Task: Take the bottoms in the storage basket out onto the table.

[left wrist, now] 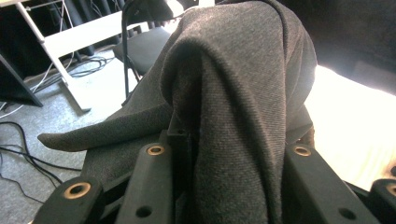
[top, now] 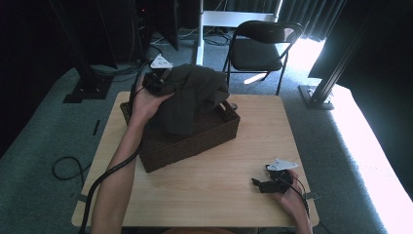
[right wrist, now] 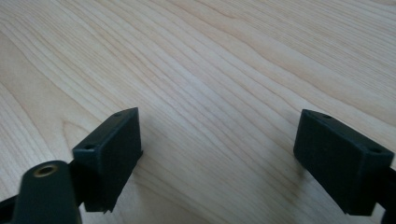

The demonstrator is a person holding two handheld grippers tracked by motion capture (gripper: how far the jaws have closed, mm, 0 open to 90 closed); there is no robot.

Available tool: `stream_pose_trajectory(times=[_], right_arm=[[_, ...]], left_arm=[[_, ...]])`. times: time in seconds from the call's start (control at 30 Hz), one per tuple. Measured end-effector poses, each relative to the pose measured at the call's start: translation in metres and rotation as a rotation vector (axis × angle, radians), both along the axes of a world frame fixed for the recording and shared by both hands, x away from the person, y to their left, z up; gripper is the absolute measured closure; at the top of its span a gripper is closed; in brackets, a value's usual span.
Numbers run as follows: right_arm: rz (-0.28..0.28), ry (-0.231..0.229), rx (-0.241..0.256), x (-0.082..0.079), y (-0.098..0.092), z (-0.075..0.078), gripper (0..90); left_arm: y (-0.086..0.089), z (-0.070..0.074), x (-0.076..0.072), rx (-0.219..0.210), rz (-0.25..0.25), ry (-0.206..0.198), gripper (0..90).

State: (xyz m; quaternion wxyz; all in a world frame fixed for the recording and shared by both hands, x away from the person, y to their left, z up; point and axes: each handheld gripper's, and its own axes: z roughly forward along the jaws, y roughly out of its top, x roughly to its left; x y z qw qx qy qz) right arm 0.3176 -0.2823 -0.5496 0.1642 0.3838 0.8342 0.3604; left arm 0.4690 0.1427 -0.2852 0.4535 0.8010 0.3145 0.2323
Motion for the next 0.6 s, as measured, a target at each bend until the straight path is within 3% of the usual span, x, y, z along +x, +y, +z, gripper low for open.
stream_pose_trajectory(times=[0.6], right_arm=[[-0.020,-0.005,0.003,0.000,-0.008,0.000,18.0]], left_arm=[[-0.012,0.020,-0.017,-0.010,-0.050,-0.033,68.2]])
